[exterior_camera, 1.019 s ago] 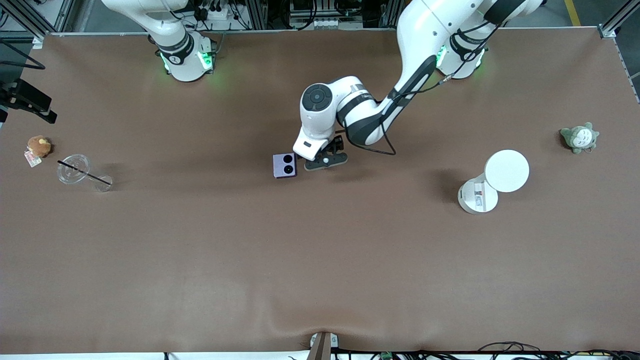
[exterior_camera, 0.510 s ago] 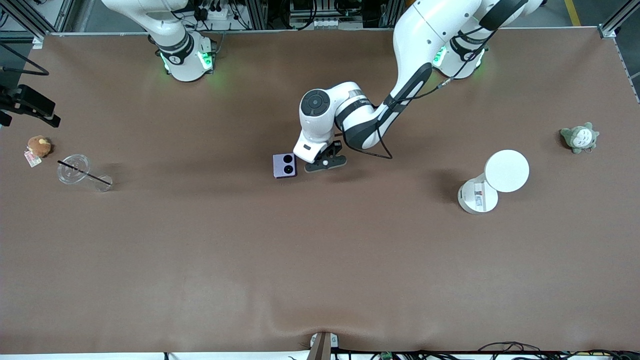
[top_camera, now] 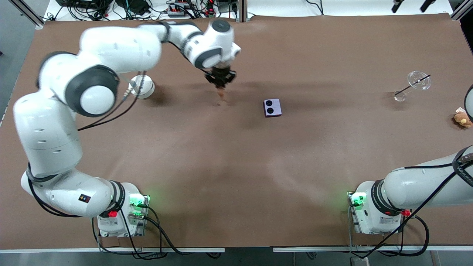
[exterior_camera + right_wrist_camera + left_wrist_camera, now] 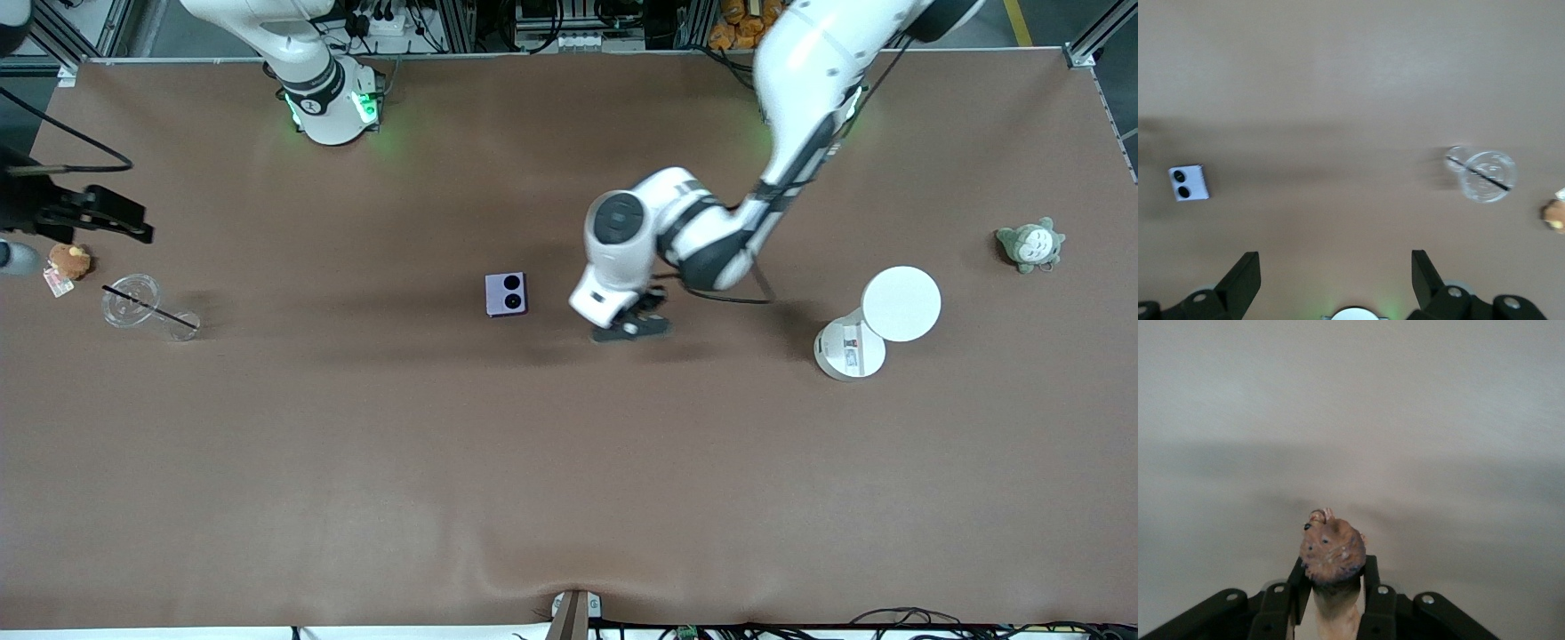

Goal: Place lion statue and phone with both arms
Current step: 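Carry the lion to the white lamp while the right gripper reaches the phone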

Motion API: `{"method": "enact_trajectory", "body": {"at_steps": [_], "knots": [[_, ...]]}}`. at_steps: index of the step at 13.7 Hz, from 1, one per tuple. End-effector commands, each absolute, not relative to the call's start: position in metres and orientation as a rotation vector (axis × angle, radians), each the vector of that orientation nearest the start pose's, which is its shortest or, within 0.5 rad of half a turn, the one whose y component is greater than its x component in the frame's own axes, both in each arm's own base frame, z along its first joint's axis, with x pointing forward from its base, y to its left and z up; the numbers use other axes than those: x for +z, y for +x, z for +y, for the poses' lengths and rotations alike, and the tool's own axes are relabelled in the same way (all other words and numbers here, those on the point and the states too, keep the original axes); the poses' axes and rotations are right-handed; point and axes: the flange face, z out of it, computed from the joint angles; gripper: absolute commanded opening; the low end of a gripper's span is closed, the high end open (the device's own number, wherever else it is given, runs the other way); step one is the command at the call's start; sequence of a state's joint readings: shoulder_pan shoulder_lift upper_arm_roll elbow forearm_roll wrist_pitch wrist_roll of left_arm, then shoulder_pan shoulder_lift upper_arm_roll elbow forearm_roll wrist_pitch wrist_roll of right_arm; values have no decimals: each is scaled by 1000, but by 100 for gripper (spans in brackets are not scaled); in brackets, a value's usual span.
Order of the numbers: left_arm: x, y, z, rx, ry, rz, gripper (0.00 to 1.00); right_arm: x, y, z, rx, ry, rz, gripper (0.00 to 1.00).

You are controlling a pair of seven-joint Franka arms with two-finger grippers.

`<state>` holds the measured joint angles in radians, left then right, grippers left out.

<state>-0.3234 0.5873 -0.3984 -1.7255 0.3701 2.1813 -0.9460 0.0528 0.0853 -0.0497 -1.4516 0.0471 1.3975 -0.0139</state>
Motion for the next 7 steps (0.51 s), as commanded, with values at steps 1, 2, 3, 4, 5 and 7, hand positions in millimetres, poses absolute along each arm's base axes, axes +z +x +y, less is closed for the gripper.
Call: {"method": "enact_trajectory", "body": {"at_steps": [1,2,3,4,5,7], "knots": [[278,531,-335,-23,-2995,26,0,610,567,26,246,-2993,-59,100],[281,540,-310,-16,-2990,61,0,596,573,29,283,-2974,-63,100],[280,546,-288,0,-2984,100,0,584,580,31,313,-2973,-71,100],[278,554,-267,12,-2981,126,0,577,583,35,327,-2968,-86,100],[273,559,-248,14,-2990,140,0,576,585,48,317,-2969,-127,100],[254,565,-210,-15,-3030,165,0,567,586,70,341,-2967,-194,100]]}}
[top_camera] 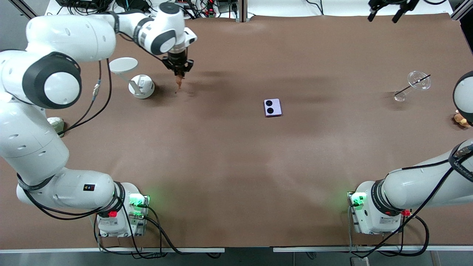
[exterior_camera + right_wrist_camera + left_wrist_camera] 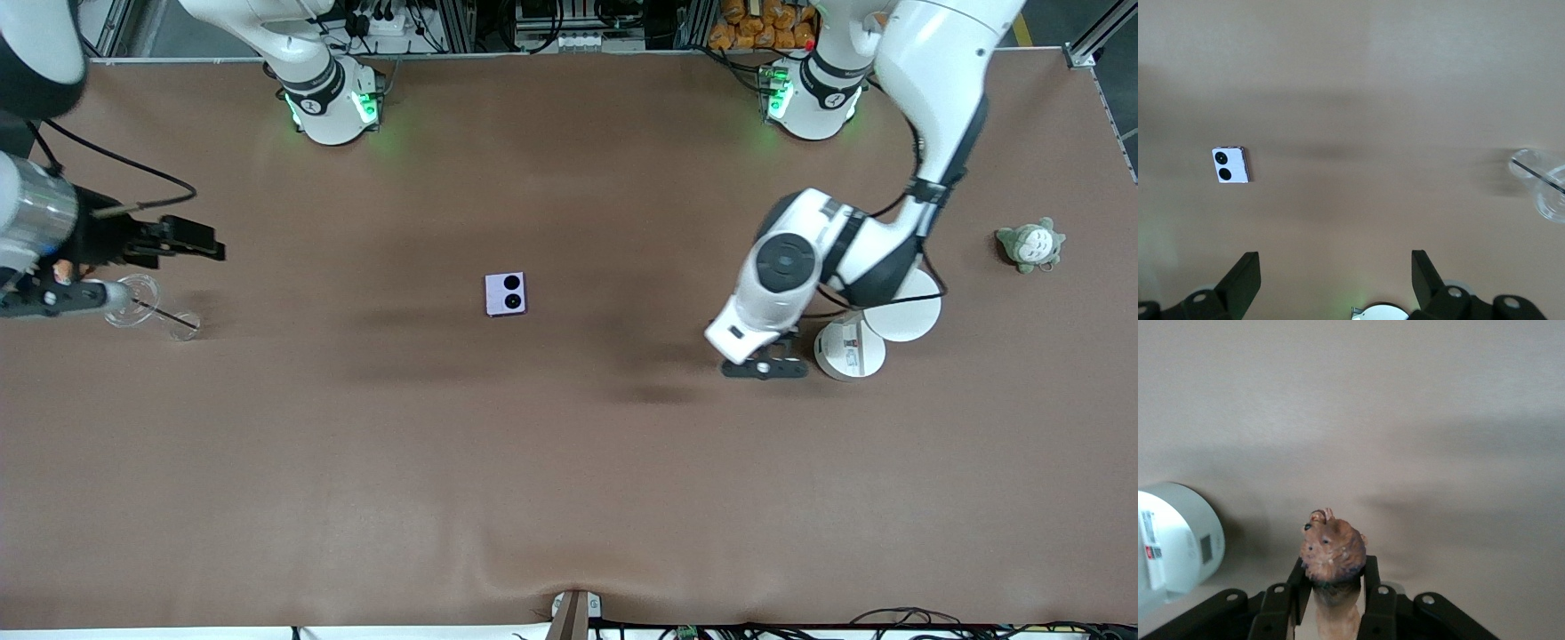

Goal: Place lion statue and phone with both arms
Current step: 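Carry the lion to the white lamp while the right gripper reaches the phone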

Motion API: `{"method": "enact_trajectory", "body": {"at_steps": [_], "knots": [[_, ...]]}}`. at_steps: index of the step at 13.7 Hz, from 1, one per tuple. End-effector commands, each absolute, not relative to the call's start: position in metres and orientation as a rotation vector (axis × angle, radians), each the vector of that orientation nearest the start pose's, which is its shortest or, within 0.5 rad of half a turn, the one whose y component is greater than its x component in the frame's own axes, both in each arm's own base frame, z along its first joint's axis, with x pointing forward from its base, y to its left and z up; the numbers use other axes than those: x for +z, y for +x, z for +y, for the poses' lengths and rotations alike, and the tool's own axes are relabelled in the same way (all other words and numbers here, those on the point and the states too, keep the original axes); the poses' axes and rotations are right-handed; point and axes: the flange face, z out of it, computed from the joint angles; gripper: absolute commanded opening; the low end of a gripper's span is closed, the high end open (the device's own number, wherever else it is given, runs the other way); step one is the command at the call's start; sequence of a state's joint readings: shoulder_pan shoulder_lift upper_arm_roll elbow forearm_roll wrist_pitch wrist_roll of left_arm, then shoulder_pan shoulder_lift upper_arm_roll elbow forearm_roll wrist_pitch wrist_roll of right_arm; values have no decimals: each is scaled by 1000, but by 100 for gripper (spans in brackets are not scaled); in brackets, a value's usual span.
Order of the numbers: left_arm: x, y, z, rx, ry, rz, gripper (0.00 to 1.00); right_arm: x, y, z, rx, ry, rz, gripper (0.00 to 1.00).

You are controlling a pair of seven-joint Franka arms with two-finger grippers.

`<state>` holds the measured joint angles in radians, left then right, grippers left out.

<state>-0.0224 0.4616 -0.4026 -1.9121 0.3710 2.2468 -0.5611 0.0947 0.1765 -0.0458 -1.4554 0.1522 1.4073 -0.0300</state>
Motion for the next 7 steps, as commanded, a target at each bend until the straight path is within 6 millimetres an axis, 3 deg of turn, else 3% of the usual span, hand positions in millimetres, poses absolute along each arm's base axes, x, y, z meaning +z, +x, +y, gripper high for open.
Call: {"method": "enact_trajectory", "body": {"at_steps": [1,4,5,7], "knots": [[249,568,-198,-31,-3046,186,0,558,588,80,368,-2963,-212,100],[240,567,-190,-47,-3059,223,0,532,589,118,447,-2953,-286,100],[235,566,-175,-47,-3063,245,0,512,594,130,490,-2949,-306,100],[227,565,-147,-68,-3074,294,0,494,591,158,539,-2952,-346,100]]}}
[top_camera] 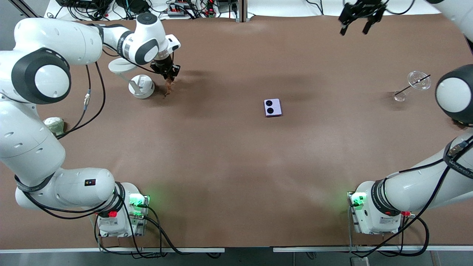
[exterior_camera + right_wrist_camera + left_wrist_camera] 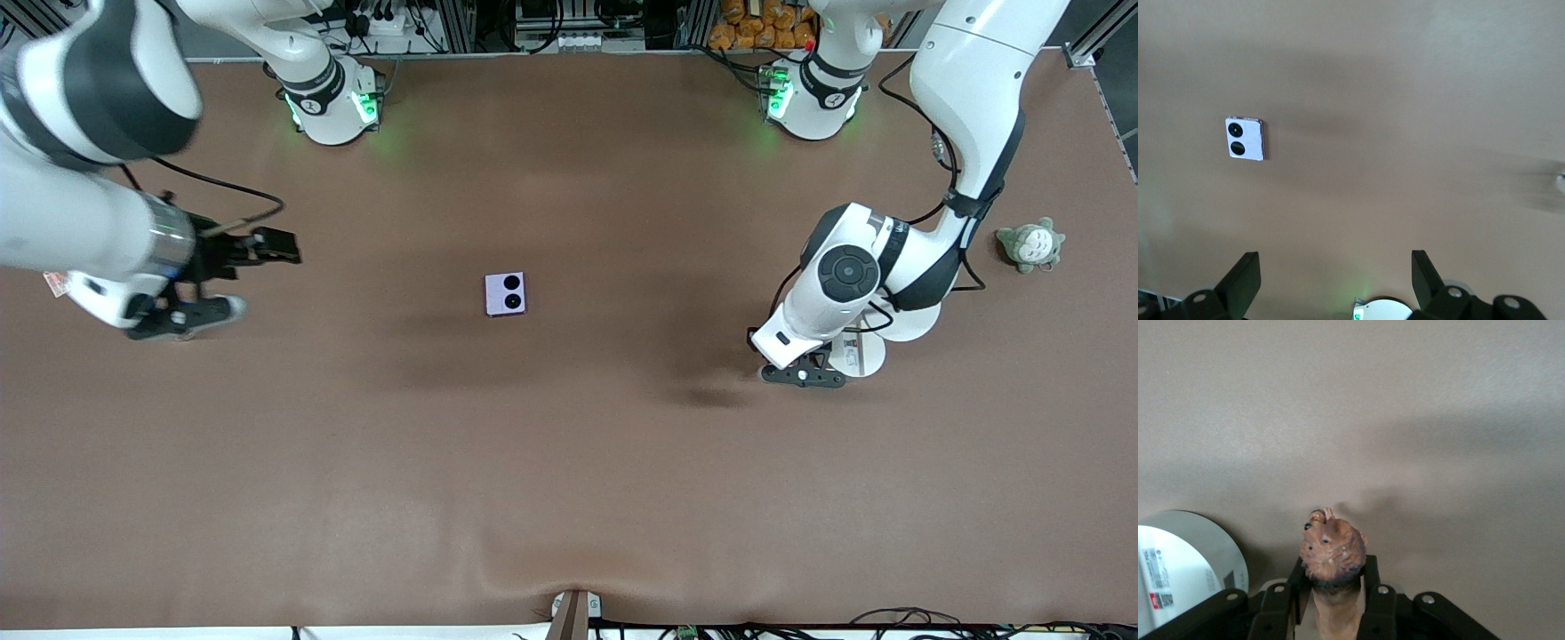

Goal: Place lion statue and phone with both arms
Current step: 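Carry the lion to the white lamp while the right gripper reaches the phone, then release the lion with the left gripper while the right gripper grasps the phone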

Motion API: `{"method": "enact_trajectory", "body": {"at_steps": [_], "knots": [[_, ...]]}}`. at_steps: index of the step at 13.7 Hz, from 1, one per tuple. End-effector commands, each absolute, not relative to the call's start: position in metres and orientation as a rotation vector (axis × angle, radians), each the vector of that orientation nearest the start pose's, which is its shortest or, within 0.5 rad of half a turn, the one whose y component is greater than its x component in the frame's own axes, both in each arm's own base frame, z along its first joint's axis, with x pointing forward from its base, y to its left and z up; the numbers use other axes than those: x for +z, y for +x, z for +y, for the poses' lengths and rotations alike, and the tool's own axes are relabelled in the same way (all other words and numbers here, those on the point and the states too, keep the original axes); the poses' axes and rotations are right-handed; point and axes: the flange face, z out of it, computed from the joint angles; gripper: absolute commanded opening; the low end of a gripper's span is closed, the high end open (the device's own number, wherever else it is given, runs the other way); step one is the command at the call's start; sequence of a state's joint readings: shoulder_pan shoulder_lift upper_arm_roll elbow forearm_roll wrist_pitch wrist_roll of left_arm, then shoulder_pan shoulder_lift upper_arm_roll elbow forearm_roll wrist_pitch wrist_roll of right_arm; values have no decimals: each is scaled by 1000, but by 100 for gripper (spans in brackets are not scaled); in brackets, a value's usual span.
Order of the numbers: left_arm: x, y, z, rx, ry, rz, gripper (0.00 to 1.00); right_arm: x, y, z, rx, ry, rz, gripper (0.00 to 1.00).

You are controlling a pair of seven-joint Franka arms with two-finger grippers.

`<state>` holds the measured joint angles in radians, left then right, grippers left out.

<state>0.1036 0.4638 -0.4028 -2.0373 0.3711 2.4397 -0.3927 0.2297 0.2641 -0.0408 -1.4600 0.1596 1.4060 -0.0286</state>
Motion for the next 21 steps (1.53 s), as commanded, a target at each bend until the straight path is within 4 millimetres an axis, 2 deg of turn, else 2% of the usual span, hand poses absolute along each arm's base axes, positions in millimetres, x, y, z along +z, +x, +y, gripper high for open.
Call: {"method": "enact_trajectory", "body": {"at_steps": [1,3,7,8,9,11,13,14,15,19,21], "knots": [[223,564,-143,-83,-3085,293,0,487,591,169,554,-2960,-326,100],[220,563,-144,-91,-3092,296,0,467,591,196,572,-2987,-260,100],[217,563,-144,-78,-3093,297,0,411,583,260,557,-3039,-147,100],[216,564,-143,-78,-3094,292,71,399,579,273,535,-3041,-122,100],[217,565,-143,-80,-3096,275,100,385,573,287,533,-3023,-122,100],[230,568,-142,-100,-3084,271,100,360,570,301,506,-2978,-98,100],[260,575,-141,-94,-3042,266,100,327,566,318,431,-2983,-107,100],[282,579,-142,-97,-3018,265,100,312,568,322,408,-2985,-102,100],[306,580,-151,-111,-3008,269,100,299,566,330,407,-2990,-116,100],[401,596,-176,-83,-3030,193,100,254,546,362,440,-3010,-188,100],[439,604,-184,-93,-3036,184,100,231,532,365,465,-3024,-202,100]]}}
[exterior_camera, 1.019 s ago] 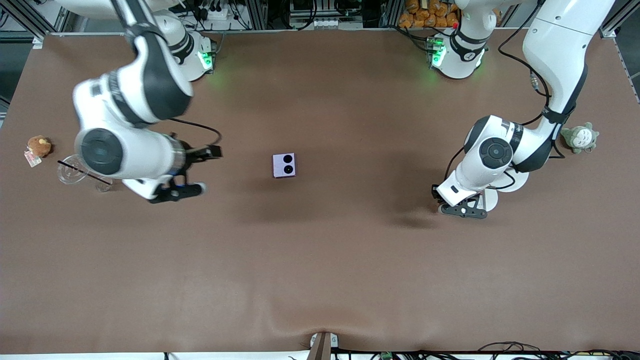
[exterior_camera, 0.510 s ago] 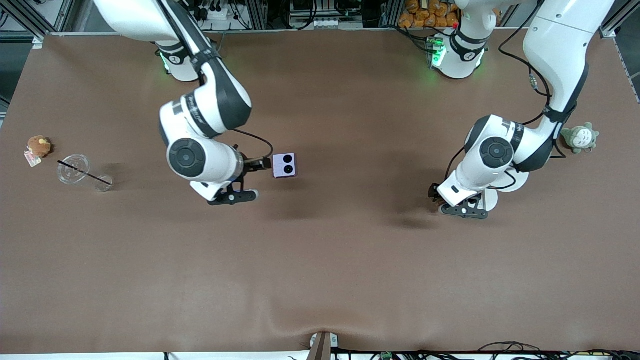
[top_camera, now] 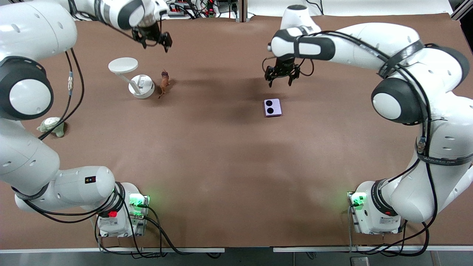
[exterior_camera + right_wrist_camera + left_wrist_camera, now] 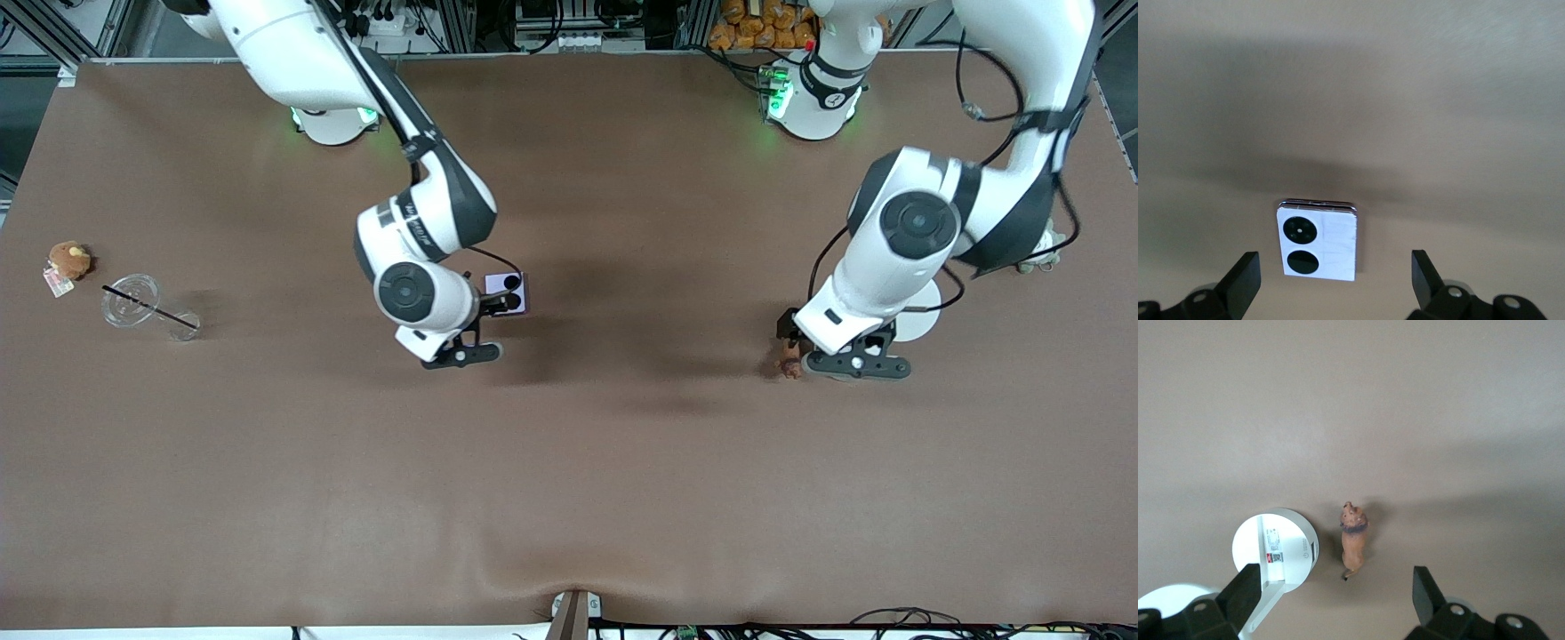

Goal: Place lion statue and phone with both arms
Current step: 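Release the lion with the left gripper while the right gripper grasps the phone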

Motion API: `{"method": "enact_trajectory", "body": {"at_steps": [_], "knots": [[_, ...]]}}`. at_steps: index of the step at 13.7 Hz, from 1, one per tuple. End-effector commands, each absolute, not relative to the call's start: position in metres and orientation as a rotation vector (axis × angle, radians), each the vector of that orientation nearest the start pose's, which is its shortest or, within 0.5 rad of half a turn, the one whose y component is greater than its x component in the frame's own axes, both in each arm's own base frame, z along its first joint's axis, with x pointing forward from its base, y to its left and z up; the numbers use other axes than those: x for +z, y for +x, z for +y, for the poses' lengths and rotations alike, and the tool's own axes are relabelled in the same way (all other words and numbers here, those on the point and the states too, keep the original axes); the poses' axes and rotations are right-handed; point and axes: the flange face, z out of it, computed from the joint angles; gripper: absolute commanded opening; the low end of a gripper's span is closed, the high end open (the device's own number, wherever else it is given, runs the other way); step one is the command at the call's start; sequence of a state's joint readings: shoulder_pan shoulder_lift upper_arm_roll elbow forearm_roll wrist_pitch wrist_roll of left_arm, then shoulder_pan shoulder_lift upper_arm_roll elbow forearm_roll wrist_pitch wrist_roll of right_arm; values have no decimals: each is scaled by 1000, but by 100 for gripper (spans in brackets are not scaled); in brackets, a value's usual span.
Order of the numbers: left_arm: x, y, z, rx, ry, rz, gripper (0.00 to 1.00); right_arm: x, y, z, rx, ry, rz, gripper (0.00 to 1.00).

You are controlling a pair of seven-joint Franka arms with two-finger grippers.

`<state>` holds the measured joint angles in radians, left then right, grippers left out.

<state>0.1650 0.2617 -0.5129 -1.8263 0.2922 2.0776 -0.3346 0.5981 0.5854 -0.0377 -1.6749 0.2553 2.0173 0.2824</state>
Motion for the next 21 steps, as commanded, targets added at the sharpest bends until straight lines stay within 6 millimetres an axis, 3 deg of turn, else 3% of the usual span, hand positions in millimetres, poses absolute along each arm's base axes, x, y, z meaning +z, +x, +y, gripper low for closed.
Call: {"method": "enact_trajectory", "body": {"at_steps": [1,4,8,10,12,16,21], "knots": [[456,605,-186,-93,-3034,178,100,218,522,367,450,-3032,-213,100],[517,609,-183,-85,-3023,139,100,195,506,373,329,-3035,-225,100],[583,600,-171,-46,-3075,53,100,194,502,376,337,-3036,-229,100],[606,595,-148,-60,-3111,-24,100,194,495,385,340,-3041,-197,100],[635,581,-144,-115,-3148,-63,100,192,489,389,344,-3045,-203,100],[669,558,-133,-178,-3136,-112,100,187,483,390,349,-3050,-213,100],[684,530,-75,-35,-3151,-167,100,183,478,391,340,-3053,-222,100]]}}
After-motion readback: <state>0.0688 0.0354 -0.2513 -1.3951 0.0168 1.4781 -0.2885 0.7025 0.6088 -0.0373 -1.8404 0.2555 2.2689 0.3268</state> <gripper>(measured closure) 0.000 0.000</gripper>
